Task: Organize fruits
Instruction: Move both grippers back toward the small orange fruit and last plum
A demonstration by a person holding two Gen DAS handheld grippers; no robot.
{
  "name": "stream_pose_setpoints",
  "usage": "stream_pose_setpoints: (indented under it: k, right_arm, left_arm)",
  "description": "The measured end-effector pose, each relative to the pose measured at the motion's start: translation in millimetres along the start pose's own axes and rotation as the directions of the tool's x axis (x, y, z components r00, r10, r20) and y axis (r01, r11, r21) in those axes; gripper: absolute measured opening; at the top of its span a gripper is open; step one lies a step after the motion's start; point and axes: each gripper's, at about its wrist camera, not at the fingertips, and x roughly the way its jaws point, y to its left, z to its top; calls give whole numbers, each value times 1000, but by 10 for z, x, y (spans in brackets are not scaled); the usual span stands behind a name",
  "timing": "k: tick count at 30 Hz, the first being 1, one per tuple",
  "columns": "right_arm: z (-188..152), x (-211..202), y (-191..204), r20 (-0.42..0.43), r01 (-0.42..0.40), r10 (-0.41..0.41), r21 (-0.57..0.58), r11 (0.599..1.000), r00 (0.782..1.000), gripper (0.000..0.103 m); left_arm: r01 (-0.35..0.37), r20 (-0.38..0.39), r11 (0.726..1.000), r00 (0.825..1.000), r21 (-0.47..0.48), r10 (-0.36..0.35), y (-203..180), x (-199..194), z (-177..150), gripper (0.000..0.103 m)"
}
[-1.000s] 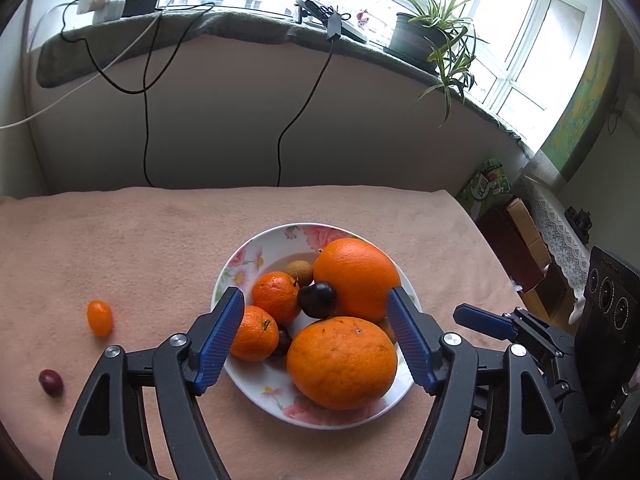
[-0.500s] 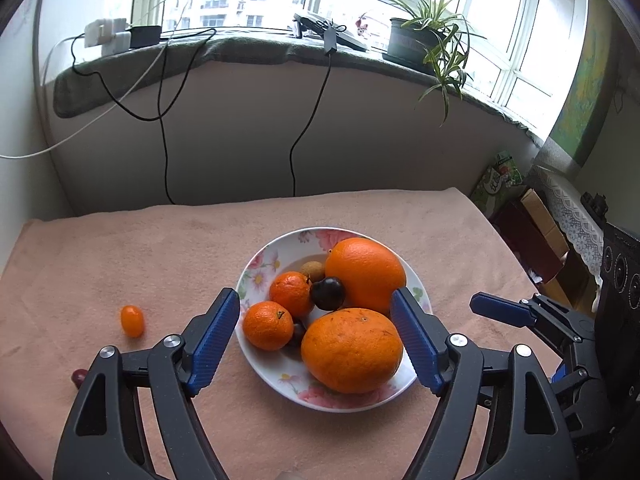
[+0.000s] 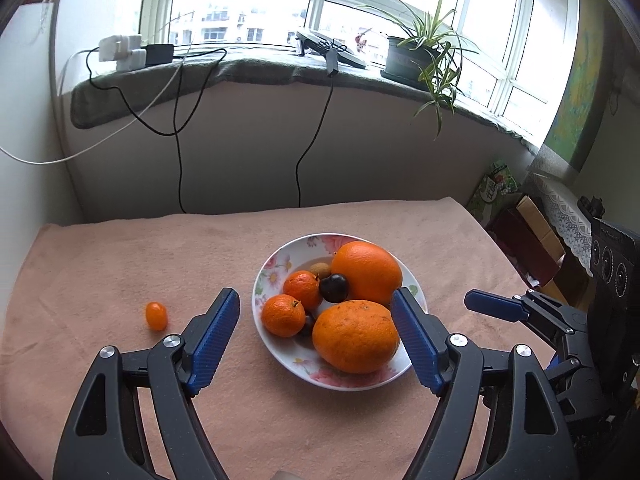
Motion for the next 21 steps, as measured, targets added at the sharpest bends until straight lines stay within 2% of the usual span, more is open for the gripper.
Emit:
stream_pose_setpoints:
  k: [10,21]
  right_arm:
    - [82,44,202,2,-25,25,-13,1000,1000,85]
    - [282,217,525,-8,-91,91,-47,995,996,85]
  left_arm:
    - [-54,35,998,998,-15,55,267,-261,-121,78]
    - [-143,13,986,989,-81,144,868,-479,-498,78]
